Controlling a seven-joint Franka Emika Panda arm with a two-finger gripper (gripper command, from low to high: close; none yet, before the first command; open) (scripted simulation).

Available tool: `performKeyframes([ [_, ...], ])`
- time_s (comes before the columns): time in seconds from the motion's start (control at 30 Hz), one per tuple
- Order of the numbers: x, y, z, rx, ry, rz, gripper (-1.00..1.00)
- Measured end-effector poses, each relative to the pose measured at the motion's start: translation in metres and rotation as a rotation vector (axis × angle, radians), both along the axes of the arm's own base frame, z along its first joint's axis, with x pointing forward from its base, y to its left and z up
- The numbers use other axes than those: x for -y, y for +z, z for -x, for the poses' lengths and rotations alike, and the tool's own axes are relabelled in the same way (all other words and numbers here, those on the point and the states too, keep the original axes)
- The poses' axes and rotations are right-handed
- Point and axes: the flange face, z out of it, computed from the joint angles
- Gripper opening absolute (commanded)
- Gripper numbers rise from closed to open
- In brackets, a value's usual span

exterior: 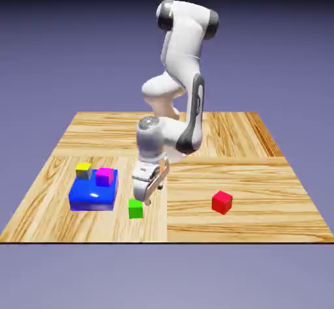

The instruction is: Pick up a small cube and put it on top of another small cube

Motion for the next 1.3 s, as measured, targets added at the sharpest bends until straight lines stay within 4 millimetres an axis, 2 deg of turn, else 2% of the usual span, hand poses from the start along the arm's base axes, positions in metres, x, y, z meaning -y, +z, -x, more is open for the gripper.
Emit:
performKeyframes([
  [0.23,0.018,0.003,-0.002,-0.006,0.210,0.074,0.00],
  [0.47,0.028,0.025,-0.013,0.024,0.439,0.163,0.00],
  [0.53,0.028,0.027,-0.014,0.027,0.454,0.169,0.00],
  [0.83,0.041,-0.020,-0.008,-0.025,0.447,0.178,0.00],
  [1.13,0.037,-0.042,-0.015,0.026,0.455,0.169,0.00],
  [1.17,0.037,-0.042,-0.015,0.027,0.455,0.169,-1.00],
  [1.3,0.038,-0.040,-0.012,0.006,0.453,0.170,-1.00],
])
